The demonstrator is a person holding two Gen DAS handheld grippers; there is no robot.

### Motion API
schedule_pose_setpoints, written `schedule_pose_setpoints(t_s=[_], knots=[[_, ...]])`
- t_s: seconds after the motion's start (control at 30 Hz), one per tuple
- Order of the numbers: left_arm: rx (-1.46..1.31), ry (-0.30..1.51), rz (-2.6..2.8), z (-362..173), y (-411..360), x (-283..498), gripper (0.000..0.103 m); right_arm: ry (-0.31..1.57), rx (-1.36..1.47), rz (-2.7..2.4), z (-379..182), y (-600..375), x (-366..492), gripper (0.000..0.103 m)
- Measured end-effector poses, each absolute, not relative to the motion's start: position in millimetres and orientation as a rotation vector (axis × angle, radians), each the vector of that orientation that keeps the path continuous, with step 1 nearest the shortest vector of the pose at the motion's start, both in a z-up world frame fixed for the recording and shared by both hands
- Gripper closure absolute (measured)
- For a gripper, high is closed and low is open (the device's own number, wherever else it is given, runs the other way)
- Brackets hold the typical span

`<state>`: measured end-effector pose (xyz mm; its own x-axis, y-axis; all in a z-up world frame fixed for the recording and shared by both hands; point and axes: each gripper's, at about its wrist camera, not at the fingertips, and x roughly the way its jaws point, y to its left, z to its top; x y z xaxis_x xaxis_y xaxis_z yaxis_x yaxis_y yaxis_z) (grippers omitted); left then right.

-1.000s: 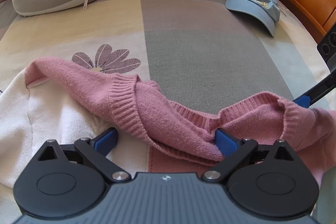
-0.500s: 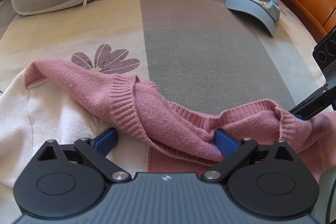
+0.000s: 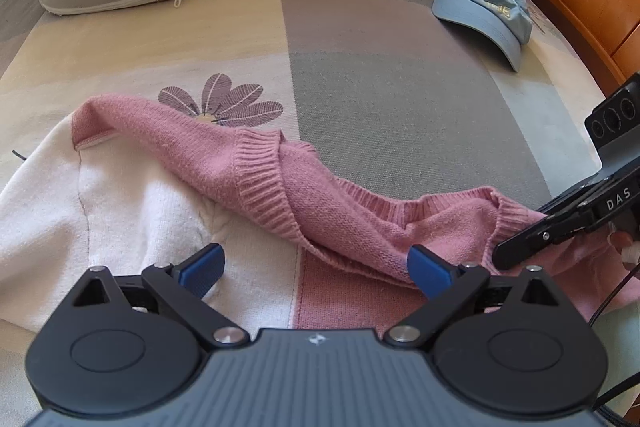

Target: Fold clothes

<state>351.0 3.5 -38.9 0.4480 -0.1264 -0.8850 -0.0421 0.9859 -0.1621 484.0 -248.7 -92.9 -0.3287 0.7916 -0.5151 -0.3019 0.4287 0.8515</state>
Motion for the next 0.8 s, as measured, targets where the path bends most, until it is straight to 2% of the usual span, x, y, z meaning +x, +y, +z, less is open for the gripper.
schedule_pose_setpoints(t_s=[0.27,0.8], knots=[[-0.162,1.096,-0.055,-30,2,356,0.006,1.291,0.244,1.068,-36,-234,504,0.086],[-0.157,1.07,-0.019,-25,14,356,0.006,1.186,-0.078,0.888,-26,-184,556,0.087]])
